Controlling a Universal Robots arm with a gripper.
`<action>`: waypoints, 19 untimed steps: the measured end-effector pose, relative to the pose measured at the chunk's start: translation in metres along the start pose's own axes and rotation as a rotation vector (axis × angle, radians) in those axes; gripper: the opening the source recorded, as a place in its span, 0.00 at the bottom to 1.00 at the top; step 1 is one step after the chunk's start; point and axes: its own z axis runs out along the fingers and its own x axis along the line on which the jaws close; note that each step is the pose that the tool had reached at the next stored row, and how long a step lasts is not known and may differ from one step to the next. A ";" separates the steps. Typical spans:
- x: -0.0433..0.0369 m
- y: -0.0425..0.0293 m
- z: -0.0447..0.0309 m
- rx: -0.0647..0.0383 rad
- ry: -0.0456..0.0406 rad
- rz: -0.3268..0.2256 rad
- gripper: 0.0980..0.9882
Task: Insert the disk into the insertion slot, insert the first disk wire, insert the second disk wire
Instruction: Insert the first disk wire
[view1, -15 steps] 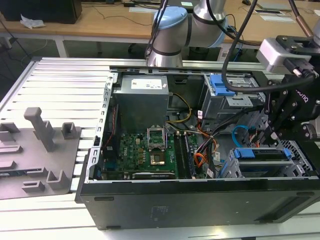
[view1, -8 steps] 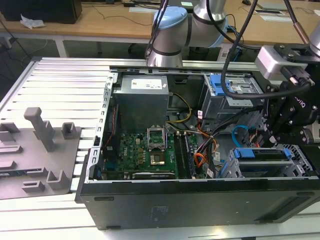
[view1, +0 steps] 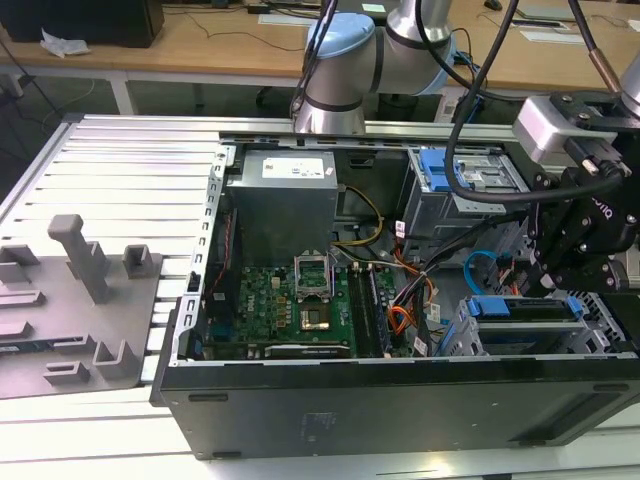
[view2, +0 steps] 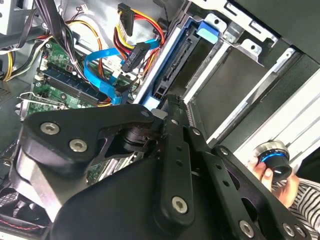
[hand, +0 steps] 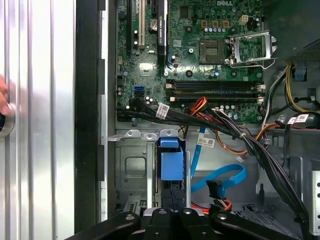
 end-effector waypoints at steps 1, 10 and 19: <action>0.0000 0.0000 0.0000 0.000 0.0000 0.000 0.01; 0.0000 -0.0002 0.0004 0.000 0.0000 0.000 0.22; -0.0003 -0.0115 -0.0165 -0.001 0.0000 0.000 0.30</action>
